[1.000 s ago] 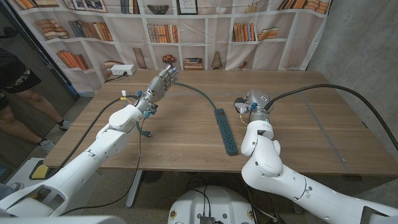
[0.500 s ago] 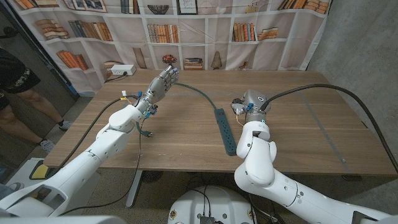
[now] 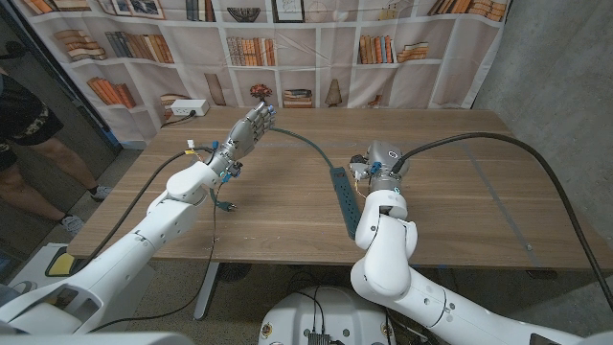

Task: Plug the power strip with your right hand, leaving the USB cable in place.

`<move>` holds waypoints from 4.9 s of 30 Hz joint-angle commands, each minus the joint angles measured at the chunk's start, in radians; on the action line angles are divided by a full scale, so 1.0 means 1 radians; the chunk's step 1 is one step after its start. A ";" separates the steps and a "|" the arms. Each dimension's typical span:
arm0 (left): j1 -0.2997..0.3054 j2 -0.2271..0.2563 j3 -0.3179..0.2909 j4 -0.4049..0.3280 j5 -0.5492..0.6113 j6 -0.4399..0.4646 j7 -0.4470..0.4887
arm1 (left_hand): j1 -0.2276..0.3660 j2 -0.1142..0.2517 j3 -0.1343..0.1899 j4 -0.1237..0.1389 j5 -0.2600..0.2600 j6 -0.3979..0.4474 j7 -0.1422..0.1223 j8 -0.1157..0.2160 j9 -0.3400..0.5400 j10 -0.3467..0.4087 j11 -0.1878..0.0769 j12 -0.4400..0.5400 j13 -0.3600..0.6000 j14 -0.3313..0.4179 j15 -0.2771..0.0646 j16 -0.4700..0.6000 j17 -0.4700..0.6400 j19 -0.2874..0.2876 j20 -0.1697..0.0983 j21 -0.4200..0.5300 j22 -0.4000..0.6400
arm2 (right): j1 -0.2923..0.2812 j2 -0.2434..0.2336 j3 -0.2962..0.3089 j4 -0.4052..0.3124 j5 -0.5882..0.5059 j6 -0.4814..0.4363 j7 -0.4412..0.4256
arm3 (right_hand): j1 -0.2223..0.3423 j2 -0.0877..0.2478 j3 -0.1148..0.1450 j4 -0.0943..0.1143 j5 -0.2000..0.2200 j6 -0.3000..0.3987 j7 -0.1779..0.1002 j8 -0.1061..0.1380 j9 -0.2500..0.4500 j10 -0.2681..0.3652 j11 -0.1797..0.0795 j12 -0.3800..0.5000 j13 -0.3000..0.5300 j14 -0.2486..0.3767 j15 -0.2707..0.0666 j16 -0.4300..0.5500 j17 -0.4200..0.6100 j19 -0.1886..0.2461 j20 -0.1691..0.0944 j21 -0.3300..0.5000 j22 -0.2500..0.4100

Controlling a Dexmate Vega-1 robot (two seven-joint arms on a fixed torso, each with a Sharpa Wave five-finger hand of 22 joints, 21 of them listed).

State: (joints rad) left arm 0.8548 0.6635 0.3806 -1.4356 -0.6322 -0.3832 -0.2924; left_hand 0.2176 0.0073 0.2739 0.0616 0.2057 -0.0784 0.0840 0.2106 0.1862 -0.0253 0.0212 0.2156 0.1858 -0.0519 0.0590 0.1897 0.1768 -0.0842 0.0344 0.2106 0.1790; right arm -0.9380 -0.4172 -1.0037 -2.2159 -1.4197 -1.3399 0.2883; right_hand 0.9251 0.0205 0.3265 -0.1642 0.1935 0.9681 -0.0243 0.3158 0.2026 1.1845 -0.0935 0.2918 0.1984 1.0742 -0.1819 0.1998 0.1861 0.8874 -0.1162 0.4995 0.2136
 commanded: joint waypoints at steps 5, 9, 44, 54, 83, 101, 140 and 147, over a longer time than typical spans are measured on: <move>0.010 0.004 -0.003 -0.003 -0.011 -0.008 -0.019 | 0.010 -0.002 0.005 -0.001 -0.001 0.006 0.005 -0.003 0.002 0.003 0.002 -0.005 0.003 0.008 0.002 -0.002 0.003 -0.008 0.006 -0.001 0.004 | -0.138 0.155 0.143 0.069 -0.181 0.195 0.111 | 0.022 0.042 0.029 0.016 0.021 0.153 -0.139 0.005 0.001 0.106 -0.093 0.004 0.009 0.021 -0.044 -0.002 0.000 0.009 -0.065 0.009 -0.002; 0.012 0.004 -0.004 -0.004 -0.013 -0.010 -0.021 | 0.011 -0.001 0.005 -0.002 -0.001 0.006 0.005 -0.004 0.002 0.003 0.001 -0.005 0.003 0.008 0.002 -0.003 0.003 -0.008 0.006 -0.001 0.004 | -0.167 0.197 0.173 0.087 -0.224 0.242 0.123 | 0.018 0.042 0.031 0.017 0.025 0.152 -0.138 0.004 0.001 0.107 -0.092 0.004 0.011 0.023 -0.044 -0.003 0.000 0.009 -0.066 0.011 -0.003; -0.010 -0.004 0.004 0.017 -0.009 -0.006 -0.034 | 0.019 0.006 0.005 -0.004 -0.005 0.008 0.004 -0.007 0.002 0.005 0.000 -0.007 0.004 0.009 0.003 -0.003 0.003 -0.012 0.010 -0.003 0.004 | -0.260 0.354 0.271 0.156 -0.298 0.398 0.074 | 0.003 0.033 0.053 0.008 0.059 0.158 -0.140 0.004 0.002 0.113 -0.103 0.003 0.024 0.016 -0.046 -0.013 0.000 -0.009 -0.060 0.023 -0.004; -0.014 -0.004 0.007 0.014 -0.006 0.002 -0.029 | 0.021 0.007 0.004 -0.004 -0.007 0.008 0.003 -0.007 0.003 0.005 -0.002 -0.008 0.004 0.007 0.002 -0.004 0.004 -0.013 0.010 -0.003 0.005 | -0.250 0.351 0.271 0.167 -0.289 0.400 0.087 | -0.002 0.029 0.063 0.006 0.070 0.161 -0.137 0.004 0.002 0.112 -0.098 0.002 0.028 -0.002 -0.044 -0.019 -0.001 -0.027 -0.050 0.022 -0.005; -0.009 0.003 0.009 -0.002 0.000 0.009 -0.023 | 0.024 0.011 0.002 -0.005 -0.009 0.009 0.004 -0.009 0.003 0.006 0.001 -0.009 0.004 0.007 0.002 -0.004 0.004 -0.014 0.014 -0.003 0.005 | -0.233 0.374 0.260 0.247 -0.263 0.326 0.054 | -0.017 0.026 0.084 0.005 0.099 0.168 -0.133 0.008 0.003 0.126 -0.092 0.005 0.037 -0.014 -0.044 -0.018 0.001 -0.037 -0.050 0.032 -0.008; -0.016 0.003 0.009 0.006 -0.005 0.014 -0.031 | 0.026 0.012 0.000 -0.005 -0.010 0.009 0.004 -0.010 0.003 0.006 0.000 -0.010 0.004 0.008 0.003 -0.004 0.004 -0.016 0.016 -0.004 0.005 | -0.203 0.381 0.239 0.285 -0.251 0.279 0.046 | -0.026 0.024 0.094 0.005 0.112 0.169 -0.133 0.009 0.003 0.130 -0.101 0.006 0.041 -0.017 -0.044 -0.016 0.002 -0.041 -0.049 0.037 -0.010; -0.010 -0.011 0.004 0.022 -0.015 -0.020 -0.044 | 0.029 0.016 -0.004 -0.005 -0.011 0.014 0.002 -0.009 0.003 0.014 -0.001 -0.008 0.004 0.010 0.001 -0.003 0.004 -0.016 0.018 -0.003 0.005 | -0.229 0.442 0.226 0.311 -0.272 0.226 -0.014 | -0.038 0.016 0.121 0.001 0.144 0.165 -0.134 0.014 0.010 0.133 -0.097 0.006 0.051 -0.028 -0.047 -0.016 0.003 -0.061 -0.050 0.050 -0.008; -0.012 -0.010 0.008 0.020 -0.014 -0.012 -0.048 | 0.030 0.017 -0.004 -0.006 -0.011 0.018 0.002 -0.008 0.003 0.016 0.000 -0.007 0.004 0.010 0.001 -0.003 0.004 -0.015 0.017 -0.002 0.005 | -0.220 0.435 0.222 0.323 -0.257 0.216 -0.028 | -0.040 0.014 0.124 0.001 0.147 0.164 -0.135 0.014 0.010 0.131 -0.099 0.006 0.052 -0.030 -0.046 -0.016 0.003 -0.062 -0.049 0.051 -0.008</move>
State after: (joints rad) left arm 0.8381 0.6545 0.3898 -1.4097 -0.6460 -0.3932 -0.3427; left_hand 0.2484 0.0225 0.2706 0.0565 0.1973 -0.0677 0.0841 0.2023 0.1863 -0.0168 0.0232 0.2095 0.1885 -0.0466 0.0536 0.1896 0.1791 -0.0968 0.0466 0.2067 0.1790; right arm -1.1626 0.0226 -0.7759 -1.9048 -1.6987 -1.1140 0.2806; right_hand 0.8837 0.0241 0.3279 -0.1655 0.3300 0.9821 -0.0110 0.3236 0.2068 1.2026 -0.0756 0.2967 0.2492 1.0501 -0.1767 0.1847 0.1863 0.8334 -0.1018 0.5445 0.2025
